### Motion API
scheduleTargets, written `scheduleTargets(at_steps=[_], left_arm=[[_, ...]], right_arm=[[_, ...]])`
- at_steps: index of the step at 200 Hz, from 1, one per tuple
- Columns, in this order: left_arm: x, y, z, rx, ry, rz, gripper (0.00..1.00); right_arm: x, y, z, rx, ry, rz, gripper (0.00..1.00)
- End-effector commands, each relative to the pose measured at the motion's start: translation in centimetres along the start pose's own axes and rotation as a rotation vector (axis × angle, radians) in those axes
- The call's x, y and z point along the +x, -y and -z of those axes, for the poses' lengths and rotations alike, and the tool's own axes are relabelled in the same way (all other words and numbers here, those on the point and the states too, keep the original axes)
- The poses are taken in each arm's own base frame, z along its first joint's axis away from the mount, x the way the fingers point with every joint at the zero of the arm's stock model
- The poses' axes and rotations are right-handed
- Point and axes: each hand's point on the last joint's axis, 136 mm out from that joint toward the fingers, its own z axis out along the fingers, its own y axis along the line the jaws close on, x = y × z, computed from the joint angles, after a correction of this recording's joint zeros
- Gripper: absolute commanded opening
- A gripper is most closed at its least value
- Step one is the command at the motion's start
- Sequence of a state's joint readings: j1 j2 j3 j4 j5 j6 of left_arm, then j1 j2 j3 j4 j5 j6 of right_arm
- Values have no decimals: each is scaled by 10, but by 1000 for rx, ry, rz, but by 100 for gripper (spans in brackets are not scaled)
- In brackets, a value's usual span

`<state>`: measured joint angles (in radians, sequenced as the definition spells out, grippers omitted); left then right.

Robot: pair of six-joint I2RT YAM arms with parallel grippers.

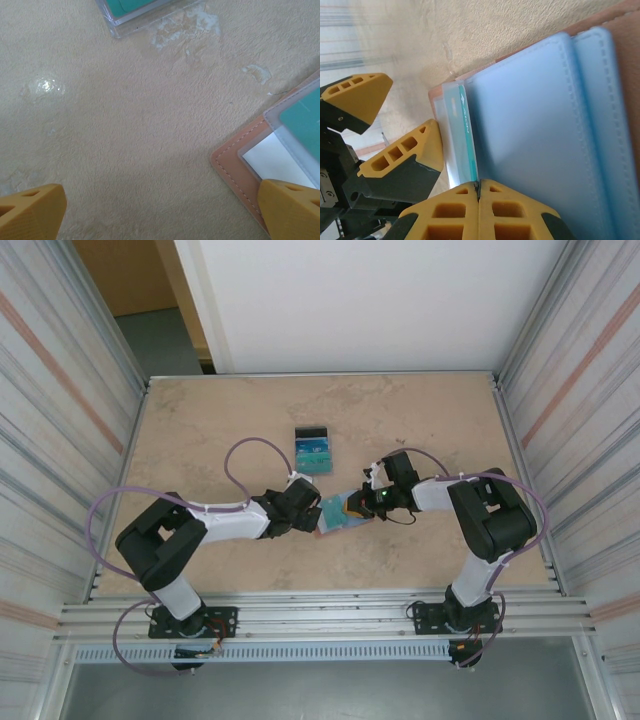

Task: Take the credit cards out of the card holder

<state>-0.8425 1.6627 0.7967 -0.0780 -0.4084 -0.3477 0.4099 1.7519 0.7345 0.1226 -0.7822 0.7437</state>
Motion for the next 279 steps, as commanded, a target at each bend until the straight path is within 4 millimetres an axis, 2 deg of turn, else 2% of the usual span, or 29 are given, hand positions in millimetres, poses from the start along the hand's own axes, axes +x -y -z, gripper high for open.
scheduleTargets(at_steps=[1, 48, 90, 144, 176, 216, 279], left_arm=[[6, -13, -8, -44, -38, -9, 99], [-2, -19, -9, -43, -28, -8, 99], [-13, -18, 2, -19, 4, 3, 99], [-44, -1, 26, 24, 89, -28, 99], [-52, 13, 21, 44, 90, -64, 99], [-46, 25, 7, 66, 54, -83, 99], [-19, 30, -14, 69, -37, -123, 99]], right_arm=[[2, 0, 6, 11, 7, 26, 5], [1, 1, 13, 56, 28, 54, 4], [1, 3, 13, 64, 29, 55, 4], [0, 0, 13, 51, 28, 56, 5], [0, 0, 13, 51, 29, 54, 5], [0, -1, 12, 40, 28, 49, 5], [0, -6, 8, -9, 19, 42, 11]])
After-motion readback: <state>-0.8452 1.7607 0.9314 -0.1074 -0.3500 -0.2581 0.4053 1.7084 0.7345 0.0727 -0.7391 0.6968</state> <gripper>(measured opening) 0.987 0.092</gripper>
